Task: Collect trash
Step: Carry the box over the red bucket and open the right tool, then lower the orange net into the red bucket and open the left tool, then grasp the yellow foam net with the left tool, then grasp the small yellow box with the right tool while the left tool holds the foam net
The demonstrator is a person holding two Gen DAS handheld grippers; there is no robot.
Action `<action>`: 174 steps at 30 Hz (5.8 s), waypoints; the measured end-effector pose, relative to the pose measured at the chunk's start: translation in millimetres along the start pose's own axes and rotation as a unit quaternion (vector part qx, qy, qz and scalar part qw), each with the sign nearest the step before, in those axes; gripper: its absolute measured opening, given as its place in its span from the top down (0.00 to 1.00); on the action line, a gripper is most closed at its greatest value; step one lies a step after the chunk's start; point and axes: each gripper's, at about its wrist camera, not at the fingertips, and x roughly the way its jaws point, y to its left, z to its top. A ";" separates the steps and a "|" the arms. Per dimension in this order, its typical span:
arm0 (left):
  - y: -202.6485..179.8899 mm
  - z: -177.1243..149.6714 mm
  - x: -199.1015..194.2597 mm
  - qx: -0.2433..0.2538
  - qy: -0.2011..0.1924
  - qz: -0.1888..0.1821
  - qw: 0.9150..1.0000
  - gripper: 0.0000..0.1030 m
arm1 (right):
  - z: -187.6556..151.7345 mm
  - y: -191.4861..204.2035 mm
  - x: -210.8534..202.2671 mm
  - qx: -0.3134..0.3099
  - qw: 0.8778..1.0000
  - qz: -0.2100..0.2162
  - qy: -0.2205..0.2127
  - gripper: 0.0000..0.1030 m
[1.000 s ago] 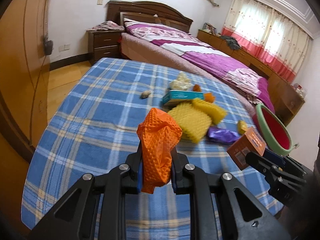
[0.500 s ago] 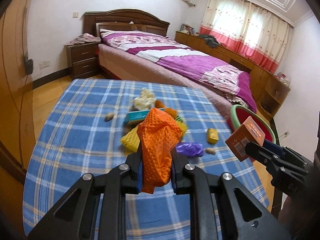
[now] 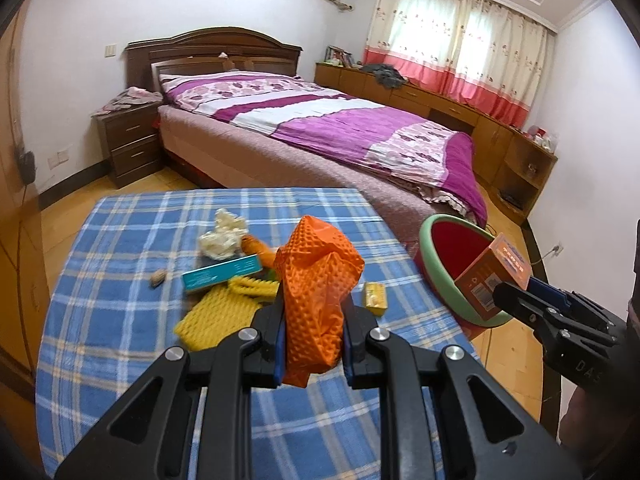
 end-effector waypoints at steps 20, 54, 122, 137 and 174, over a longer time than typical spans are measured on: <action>-96.1 28.1 91.3 0.059 0.043 -0.071 0.995 0.80 | 14.7 -122.4 22.9 0.096 0.993 -0.067 0.006 0.47; -176.6 26.2 164.1 0.126 0.071 -0.139 0.980 0.55 | -10.5 -202.6 40.6 0.183 0.977 -0.109 0.013 0.45; 57.3 -17.5 100.1 -0.025 0.125 0.067 0.990 0.50 | -31.0 -81.8 50.1 0.139 0.989 -0.022 0.051 0.27; 80.1 -36.1 107.9 -0.065 0.141 0.056 0.986 0.50 | -35.8 -59.2 71.9 0.126 0.989 -0.009 0.081 0.27; 140.5 -10.2 84.1 -0.111 0.027 0.033 0.993 0.84 | -17.4 12.1 155.0 0.062 0.989 -0.056 0.123 0.32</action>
